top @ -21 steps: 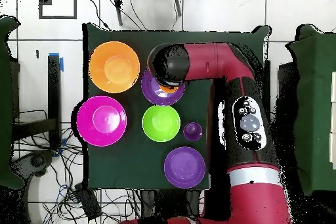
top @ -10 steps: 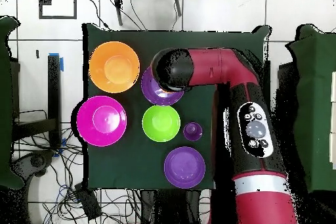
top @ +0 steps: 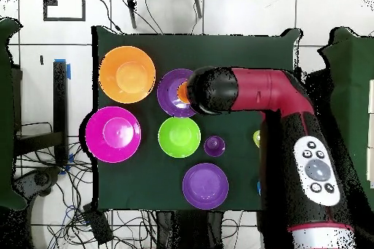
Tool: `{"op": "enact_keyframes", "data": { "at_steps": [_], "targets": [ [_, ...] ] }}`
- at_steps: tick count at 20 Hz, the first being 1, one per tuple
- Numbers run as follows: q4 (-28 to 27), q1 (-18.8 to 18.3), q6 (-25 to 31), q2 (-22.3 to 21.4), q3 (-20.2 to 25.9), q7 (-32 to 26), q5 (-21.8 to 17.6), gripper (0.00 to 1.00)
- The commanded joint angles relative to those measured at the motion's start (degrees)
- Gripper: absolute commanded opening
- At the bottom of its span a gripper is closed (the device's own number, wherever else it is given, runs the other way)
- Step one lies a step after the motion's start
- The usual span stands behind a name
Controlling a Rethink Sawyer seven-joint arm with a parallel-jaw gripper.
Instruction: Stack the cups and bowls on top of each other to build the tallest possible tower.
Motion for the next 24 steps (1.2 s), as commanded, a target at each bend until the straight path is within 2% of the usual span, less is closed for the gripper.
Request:
{"op": "enact_keyframes", "data": {
  "at_steps": [1,10,17,18,21,22,24],
  "targets": [
    [9.85,-3.17,-3.19,-0.46,6.74,-15.64,-2.99,1.00],
    [4.50,-6.03,-0.54,4.59,10.08,-17.03,-4.47,1.00],
    [-3.31,-8.78,7.69,6.04,13.39,-21.40,-3.53,1.00],
    [-2.40,-9.55,7.50,5.56,13.95,-21.63,-3.31,1.00],
    [-5.55,-10.61,9.49,7.36,15.28,-23.35,-3.43,1.00],
    [-4.14,-11.34,9.12,6.54,15.73,-23.32,-3.27,1.00],
    [-4.59,-12.11,8.87,7.39,16.60,-23.68,-3.33,1.00]
  ]
}}
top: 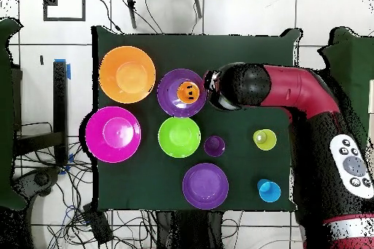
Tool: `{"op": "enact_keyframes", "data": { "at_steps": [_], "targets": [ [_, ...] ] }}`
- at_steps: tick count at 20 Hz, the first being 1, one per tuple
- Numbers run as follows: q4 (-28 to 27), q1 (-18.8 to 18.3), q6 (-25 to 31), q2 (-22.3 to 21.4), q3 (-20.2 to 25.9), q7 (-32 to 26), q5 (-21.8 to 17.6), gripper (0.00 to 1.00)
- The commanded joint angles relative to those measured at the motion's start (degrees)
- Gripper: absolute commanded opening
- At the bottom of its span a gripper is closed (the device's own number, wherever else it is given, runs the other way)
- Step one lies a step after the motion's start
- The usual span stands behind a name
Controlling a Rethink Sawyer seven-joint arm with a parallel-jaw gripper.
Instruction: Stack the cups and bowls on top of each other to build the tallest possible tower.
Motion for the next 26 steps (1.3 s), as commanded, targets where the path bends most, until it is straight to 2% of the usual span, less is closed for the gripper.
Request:
{"op": "enact_keyframes", "data": {
  "at_steps": [1,8,14,26],
  "targets": [
    [-4.65,-1.78,7.28,4.64,5.68,-21.78,-3.06,1.00],
    [-11.42,-1.35,11.44,8.33,6.98,-23.35,-3.30,1.00],
    [-12.69,-1.03,12.06,8.87,7.19,-23.93,-3.76,1.00],
    [-20.49,0.24,14.55,13.72,8.61,-24.39,-4.11,1.00]
  ]
}}
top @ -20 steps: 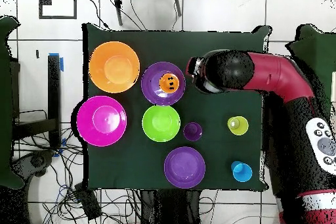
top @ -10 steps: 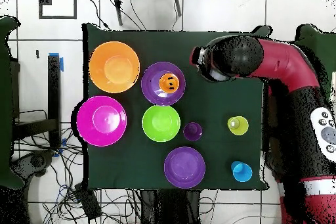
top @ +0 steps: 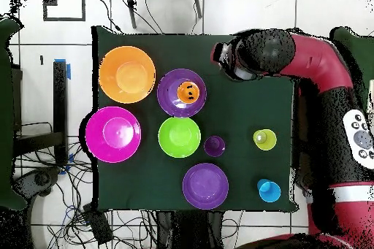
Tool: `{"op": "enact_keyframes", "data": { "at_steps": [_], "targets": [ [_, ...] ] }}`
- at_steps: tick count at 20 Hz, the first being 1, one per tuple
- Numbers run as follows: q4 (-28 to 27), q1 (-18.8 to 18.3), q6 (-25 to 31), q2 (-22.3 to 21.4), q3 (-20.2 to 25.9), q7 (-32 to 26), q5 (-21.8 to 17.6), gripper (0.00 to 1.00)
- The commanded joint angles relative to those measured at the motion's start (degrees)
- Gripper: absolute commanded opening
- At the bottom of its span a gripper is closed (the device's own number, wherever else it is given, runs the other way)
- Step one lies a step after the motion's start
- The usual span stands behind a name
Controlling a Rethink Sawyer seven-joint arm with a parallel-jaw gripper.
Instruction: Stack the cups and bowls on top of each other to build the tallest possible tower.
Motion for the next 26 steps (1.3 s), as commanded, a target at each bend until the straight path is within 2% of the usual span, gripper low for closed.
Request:
{"op": "enact_keyframes", "data": {
  "at_steps": [1,8,16,19,26],
  "targets": [
    [-4.79,2.23,6.06,4.20,2.08,-19.17,-4.14,1.00],
    [-5.91,2.75,6.99,4.54,2.07,-19.36,-4.31,1.00],
    [-3.57,2.90,3.36,4.13,1.61,-20.04,-6.40,1.00],
    [0.48,2.30,0.91,2.49,0.80,-18.48,-7.07,1.00],
    [15.57,-1.98,-8.43,-2.96,0.81,-14.26,-8.45,1.00]
  ]
}}
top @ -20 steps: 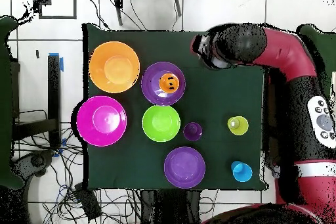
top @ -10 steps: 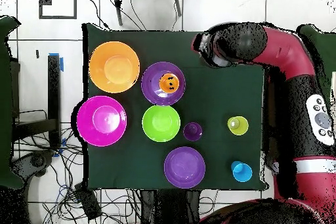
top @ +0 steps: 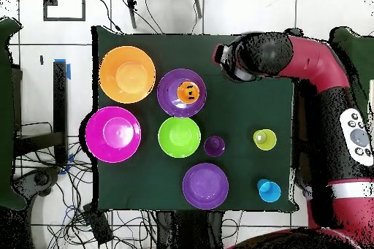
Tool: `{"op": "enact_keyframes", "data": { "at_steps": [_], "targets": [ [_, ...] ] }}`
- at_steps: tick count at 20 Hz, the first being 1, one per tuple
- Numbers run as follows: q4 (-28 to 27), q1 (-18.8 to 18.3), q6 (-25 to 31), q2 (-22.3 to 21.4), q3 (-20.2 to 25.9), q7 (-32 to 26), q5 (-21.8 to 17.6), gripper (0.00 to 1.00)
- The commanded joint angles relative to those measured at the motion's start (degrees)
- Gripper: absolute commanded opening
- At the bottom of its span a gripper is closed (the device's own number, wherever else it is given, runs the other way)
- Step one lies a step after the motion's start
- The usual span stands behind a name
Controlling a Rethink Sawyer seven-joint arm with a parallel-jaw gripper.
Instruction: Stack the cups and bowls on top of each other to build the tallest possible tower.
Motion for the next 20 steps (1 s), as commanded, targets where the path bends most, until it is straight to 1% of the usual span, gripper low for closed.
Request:
{"op": "enact_keyframes", "data": {
  "at_steps": [1,3,7,11,14,20],
  "targets": [
    [16.20,-1.85,-7.87,-4.32,0.40,-13.67,-6.28,1.00],
    [18.94,-2.96,-10.81,-4.71,0.69,-13.41,-7.38,1.00],
    [20.21,-3.40,-13.06,-4.27,0.71,-13.88,-9.87,1.00],
    [19.45,-3.28,-12.73,-3.87,0.97,-14.40,-11.23,1.00],
    [19.45,-3.40,-12.12,-4.10,1.32,-13.92,-11.29,1.00],
    [20.43,-4.29,-14.14,-3.77,2.18,-13.70,-12.65,1.00]
  ]
}}
